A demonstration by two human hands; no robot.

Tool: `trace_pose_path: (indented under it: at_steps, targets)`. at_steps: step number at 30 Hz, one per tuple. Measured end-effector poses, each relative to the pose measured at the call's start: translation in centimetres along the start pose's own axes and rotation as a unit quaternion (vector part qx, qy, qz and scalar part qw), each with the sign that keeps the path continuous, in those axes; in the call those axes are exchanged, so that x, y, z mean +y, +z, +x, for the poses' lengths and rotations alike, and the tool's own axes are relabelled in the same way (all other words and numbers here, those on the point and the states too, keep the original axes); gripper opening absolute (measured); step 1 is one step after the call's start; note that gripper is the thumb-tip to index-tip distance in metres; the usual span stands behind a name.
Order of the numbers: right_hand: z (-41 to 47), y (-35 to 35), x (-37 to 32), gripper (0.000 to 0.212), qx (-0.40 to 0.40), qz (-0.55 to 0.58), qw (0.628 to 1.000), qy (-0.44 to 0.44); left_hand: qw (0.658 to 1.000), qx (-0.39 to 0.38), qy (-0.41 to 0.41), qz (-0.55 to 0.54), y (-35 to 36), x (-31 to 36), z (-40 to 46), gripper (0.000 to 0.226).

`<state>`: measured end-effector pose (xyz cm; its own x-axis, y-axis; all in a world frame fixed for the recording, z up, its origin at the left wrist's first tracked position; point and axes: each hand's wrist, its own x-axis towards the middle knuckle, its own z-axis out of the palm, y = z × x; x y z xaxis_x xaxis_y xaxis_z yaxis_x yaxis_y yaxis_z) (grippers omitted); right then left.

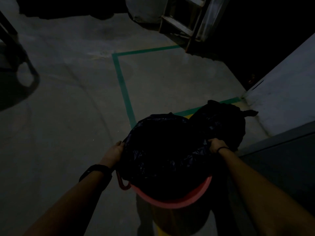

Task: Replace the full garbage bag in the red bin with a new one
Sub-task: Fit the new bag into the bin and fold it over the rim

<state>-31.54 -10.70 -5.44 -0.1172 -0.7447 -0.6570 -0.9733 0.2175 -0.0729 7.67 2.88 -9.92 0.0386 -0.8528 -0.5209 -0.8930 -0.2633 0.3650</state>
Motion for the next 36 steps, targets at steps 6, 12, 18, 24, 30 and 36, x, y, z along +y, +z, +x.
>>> trace_pose_path:
  at_steps: [6,12,18,24,30,36]
  targets:
    - [-2.3,2.2,0.5,0.037,0.048,0.011,0.999,0.022,0.998,0.062,0.005,-0.019,1.6,-0.2,-1.7,0.068]
    - [-4.1,4.3,1.7,0.032,0.142,0.011,0.989,0.027,0.994,0.067,-0.038,-0.081,2.0,2.0,-4.9,0.075]
    - [-5.8,5.8,3.3,0.026,0.180,0.029,0.983,0.033,0.992,0.043,-0.040,-0.115,2.8,3.3,-8.4,0.105]
    - [-8.3,7.5,3.3,0.035,0.209,0.230,0.948,0.067,0.963,0.213,-0.065,-0.148,3.1,5.3,-9.8,0.028]
    - [-10.6,9.3,2.7,0.029,0.254,0.369,0.888,0.104,0.965,0.188,0.164,0.076,3.7,7.3,-9.6,0.042]
    - [-11.5,10.7,2.8,0.026,0.259,0.334,0.904,0.065,0.932,0.061,0.297,0.196,5.2,8.4,-9.9,0.025]
